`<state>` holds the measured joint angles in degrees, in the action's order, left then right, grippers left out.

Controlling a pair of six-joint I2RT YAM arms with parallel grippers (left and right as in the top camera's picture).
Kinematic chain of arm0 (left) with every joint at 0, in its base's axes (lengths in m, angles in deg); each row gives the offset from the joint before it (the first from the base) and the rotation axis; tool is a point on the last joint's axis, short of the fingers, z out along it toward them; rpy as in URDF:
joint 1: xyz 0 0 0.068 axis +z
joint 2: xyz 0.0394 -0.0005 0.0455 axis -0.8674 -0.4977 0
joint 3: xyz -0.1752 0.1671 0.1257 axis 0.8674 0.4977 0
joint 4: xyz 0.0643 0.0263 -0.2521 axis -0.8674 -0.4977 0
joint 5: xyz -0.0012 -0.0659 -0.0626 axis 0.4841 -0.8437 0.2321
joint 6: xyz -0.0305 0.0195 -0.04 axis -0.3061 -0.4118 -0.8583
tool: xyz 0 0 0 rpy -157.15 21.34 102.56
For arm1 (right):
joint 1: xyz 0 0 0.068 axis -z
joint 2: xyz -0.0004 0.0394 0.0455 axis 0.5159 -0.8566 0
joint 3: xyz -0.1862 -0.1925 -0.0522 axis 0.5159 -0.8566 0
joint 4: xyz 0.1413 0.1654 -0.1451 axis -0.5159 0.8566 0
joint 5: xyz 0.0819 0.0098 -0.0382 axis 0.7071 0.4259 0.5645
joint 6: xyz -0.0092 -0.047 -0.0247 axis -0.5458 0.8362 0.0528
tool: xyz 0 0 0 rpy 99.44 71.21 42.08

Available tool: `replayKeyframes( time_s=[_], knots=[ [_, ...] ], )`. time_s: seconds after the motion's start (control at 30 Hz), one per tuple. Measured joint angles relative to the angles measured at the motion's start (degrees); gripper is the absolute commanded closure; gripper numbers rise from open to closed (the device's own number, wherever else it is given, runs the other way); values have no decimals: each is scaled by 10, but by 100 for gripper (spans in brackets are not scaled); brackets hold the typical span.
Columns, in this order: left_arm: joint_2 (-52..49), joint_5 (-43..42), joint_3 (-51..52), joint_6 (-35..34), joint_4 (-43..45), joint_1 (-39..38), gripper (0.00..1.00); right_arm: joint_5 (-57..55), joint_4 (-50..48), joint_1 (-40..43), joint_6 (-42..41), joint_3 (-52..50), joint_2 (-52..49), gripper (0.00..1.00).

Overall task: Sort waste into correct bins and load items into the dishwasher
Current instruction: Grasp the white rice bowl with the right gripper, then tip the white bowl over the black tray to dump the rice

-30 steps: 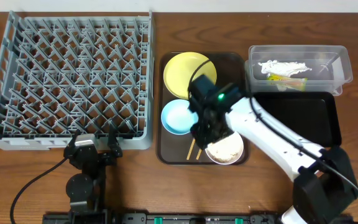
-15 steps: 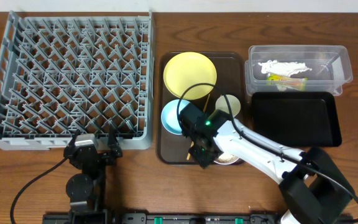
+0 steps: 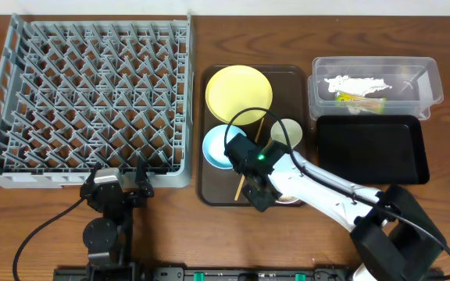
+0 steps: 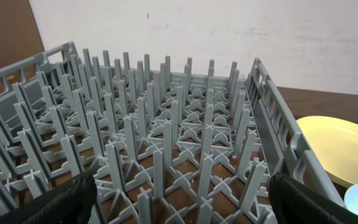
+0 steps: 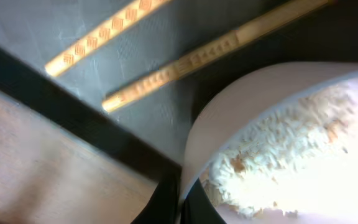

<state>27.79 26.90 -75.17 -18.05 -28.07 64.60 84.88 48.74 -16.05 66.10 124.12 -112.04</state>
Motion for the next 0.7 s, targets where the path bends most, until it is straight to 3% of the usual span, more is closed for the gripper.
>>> replayKeyframes(
  time_s=[0.17, 0.3, 0.47, 0.7],
  knots=[
    [0, 0, 0, 0, 0, 0, 11, 4, 54, 1, 0, 42, 28, 99],
    [0, 0, 0, 0, 0, 0, 11, 8, 62, 18, 0, 59, 108, 99],
    [0, 0, 0, 0, 0, 0, 11, 9, 67, 112, 5, 67, 204, 99],
    [0, 0, 0, 0, 0, 0, 11, 79, -3, 290, 46, 49, 220, 99]
  ],
)
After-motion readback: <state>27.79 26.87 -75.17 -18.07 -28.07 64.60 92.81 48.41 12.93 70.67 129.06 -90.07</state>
